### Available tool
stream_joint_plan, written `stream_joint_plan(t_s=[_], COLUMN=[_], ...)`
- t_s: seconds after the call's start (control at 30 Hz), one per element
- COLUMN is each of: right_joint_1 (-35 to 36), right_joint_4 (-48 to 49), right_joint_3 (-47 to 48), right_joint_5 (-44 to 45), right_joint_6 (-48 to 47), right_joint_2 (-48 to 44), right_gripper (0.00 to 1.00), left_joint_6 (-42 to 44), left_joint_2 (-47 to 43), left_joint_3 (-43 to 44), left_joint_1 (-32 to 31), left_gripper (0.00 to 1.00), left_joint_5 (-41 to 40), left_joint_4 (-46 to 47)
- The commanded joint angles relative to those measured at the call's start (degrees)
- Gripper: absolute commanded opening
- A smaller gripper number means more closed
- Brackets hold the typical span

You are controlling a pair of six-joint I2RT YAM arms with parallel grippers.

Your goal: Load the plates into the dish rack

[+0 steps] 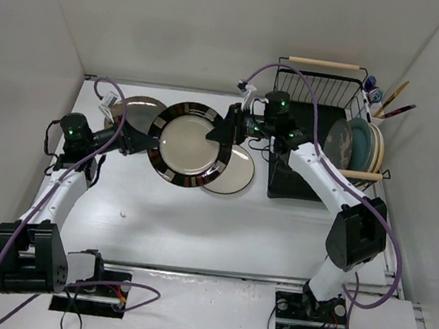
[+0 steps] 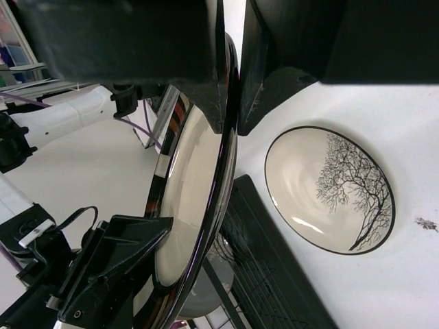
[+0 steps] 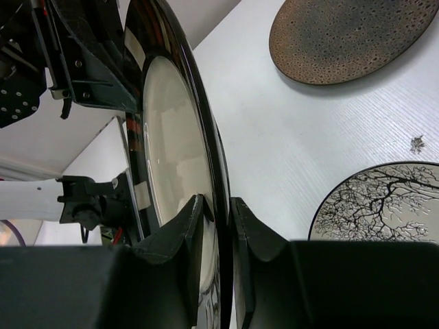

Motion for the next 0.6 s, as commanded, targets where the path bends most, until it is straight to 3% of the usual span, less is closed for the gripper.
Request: stream_joint_plan(t_s=[0.0,0.03,0.07,0.13,0.17,0.23,0.57], right_joint_1=[-0.10,0.07,-0.54,-0.72,-0.81,-1.07,-1.16], right_joint_4=[3.17,3.08,2.82,2.37,2.03,1.50,-1.05], right_joint_3=[2.89,2.98,3.33,3.51,3.68,4.03,6.58], right_joint_5=[-3.09,-3.01,-2.66,-1.78,-0.56,0.42,8.24], right_joint_6=[-2.51,-2.60,-2.77,-2.95,-3.12,-3.83,-6.20], right_joint_2=[-2.10,-2.19,-2.37,-2.81,-3.07,-3.77,-6.06], right_gripper=[0.00,0.00,0.00,0.00,0.00,0.00,0.00], left_joint_6=[3.61,5.02,7.73,9.85,11.95,13.81,18.03], left_joint_2=[-0.96,-0.79,-0.70,-0.52,-0.43,-0.52,-1.75], left_joint_3=[6.19,6.54,6.90,7.43,7.51,8.04,8.74], left_joint_1=[-0.88,-0.88,-0.88,-0.88,-0.88,-0.88,0.97], left_gripper=[0.00,0.01,0.14,0.30,0.45,0.59,0.78], left_joint_5=[0.49,-0.04,-1.44,-2.85,-4.42,-6.80,-19.98], left_joint_4=[-0.70,-2.65,-4.84,-9.94,-11.44,-16.71,-30.94])
